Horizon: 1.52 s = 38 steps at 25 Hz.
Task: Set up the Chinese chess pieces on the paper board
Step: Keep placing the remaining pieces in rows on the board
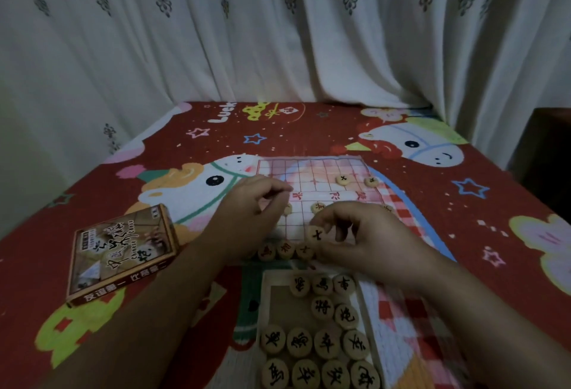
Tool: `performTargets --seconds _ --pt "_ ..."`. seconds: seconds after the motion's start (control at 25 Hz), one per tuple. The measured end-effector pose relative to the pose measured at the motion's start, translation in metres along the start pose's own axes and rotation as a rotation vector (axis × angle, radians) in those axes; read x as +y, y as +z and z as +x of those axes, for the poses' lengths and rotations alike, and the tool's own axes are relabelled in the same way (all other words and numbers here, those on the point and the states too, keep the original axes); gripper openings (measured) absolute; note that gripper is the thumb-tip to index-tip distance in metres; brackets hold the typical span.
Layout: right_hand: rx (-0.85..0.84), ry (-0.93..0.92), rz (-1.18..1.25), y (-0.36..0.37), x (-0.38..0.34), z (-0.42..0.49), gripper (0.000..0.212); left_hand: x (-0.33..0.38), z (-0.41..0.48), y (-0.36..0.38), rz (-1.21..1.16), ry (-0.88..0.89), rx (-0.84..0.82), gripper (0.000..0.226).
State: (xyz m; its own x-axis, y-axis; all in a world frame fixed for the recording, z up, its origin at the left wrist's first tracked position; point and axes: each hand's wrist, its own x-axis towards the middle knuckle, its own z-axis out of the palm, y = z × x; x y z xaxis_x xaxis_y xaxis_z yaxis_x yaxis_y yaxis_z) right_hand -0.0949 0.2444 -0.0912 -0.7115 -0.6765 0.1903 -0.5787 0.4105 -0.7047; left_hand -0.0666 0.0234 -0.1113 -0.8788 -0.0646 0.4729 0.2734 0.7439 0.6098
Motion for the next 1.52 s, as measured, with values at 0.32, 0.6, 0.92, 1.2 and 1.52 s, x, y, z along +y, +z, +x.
performTargets --seconds 0.32,0.6,0.92,1.2,1.52 --pt "0.217 -0.127 -0.283 0.016 0.012 0.021 0.016 0.025 -0.003 0.021 -0.357 -0.159 -0.069 0.005" --pt "0.303 0.125 -0.246 -0.015 0.061 0.100 0.031 -0.015 0.013 0.005 -0.220 -0.333 0.171 0.013" --pt "0.253 0.395 -0.521 -0.016 0.112 0.197 0.028 -0.052 0.018 0.008 -0.080 -0.489 0.109 0.025" --pt "0.212 0.468 -0.557 -0.011 0.135 0.226 0.033 -0.057 0.019 0.011 -0.082 -0.506 0.114 0.024" --pt "0.339 0.388 -0.243 -0.032 0.115 0.182 0.034 -0.056 0.018 0.010 -0.044 -0.485 0.105 0.026"
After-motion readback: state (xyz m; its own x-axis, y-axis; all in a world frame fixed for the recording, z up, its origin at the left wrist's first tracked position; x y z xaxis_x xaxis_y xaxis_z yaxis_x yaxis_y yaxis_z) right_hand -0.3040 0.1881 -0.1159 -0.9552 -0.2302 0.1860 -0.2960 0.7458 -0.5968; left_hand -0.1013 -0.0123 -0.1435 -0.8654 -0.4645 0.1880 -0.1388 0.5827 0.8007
